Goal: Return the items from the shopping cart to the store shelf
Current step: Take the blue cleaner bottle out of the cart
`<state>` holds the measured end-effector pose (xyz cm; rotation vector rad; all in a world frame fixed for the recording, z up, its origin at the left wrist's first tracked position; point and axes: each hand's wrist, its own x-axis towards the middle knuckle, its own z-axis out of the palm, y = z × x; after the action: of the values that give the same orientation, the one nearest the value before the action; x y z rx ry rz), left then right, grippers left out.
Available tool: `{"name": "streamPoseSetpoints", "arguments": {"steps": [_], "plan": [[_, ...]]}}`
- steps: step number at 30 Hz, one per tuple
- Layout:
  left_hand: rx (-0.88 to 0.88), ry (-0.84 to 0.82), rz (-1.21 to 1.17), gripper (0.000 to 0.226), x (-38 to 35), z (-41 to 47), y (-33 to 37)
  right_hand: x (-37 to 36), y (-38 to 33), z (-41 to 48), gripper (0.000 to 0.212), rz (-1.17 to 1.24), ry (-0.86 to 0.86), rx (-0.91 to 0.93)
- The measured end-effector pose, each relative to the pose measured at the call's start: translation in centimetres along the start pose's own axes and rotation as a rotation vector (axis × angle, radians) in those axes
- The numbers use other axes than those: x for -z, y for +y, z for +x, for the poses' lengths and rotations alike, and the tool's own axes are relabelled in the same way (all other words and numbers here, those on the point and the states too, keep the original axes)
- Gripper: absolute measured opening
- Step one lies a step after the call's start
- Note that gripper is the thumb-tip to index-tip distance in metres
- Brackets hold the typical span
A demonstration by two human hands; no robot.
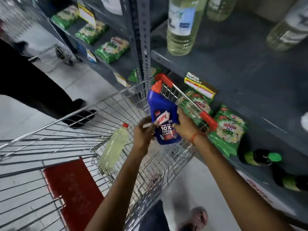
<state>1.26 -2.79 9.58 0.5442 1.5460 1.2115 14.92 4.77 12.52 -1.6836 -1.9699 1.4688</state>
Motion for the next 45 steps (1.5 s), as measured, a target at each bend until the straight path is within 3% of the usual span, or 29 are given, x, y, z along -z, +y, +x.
{"name": "streamPoseSetpoints", "arguments": {"steps": [4, 7, 10, 14, 17, 22, 28, 40, 42, 45], "plan": [[-0.24, -0.061, -0.025, 0.016, -4.2, -7.4, 6.2, 6.1, -1.3, -9.0, 0.07, -0.074, 0.269, 0.22], [-0.352, -0.154, -0.008, 0.03, -9.4, -13.1, 8.9, 11.2, -0.1, -16.3, 0.073, 0.003, 0.396, 0.251], [-0.556, -0.28, 0.119, 0.023, -14.9, -18.3, 9.9, 15.8, 2.6, -23.8, 0.072, 0.125, 0.525, 0.318], [-0.84, -0.395, 0.319, 0.027, -22.7, -24.4, 8.9, 20.5, 8.5, -33.0, 0.068, 0.068, 0.741, 0.275], [-0.821, -0.559, 0.294, 0.028, -28.7, -28.1, 7.1, 23.3, 13.6, -38.1, 0.067, 0.058, 0.862, 0.236], [-0.889, -0.705, 0.457, 0.022, -38.4, -31.2, 3.8, 27.7, 21.4, -42.9, 0.067, 0.111, 0.947, 0.147], [-0.935, -0.715, 0.616, 0.019, -47.1, -31.0, 3.0, 33.4, 26.0, -42.7, 0.069, 0.103, 1.082, 0.053], [-0.89, -0.701, 0.699, 0.033, -51.7, -28.7, 1.9, 35.9, 28.6, -39.9, 0.073, 0.27, 1.011, -0.08], [-0.87, -0.685, 0.703, 0.043, -51.2, -29.4, 2.1, 35.0, 27.6, -39.9, 0.072, 0.3, 1.131, -0.088], [-0.886, -0.574, 0.564, 0.042, -48.4, -30.1, 2.7, 31.8, 24.4, -39.9, 0.055, 0.298, 1.572, 0.072]]}}
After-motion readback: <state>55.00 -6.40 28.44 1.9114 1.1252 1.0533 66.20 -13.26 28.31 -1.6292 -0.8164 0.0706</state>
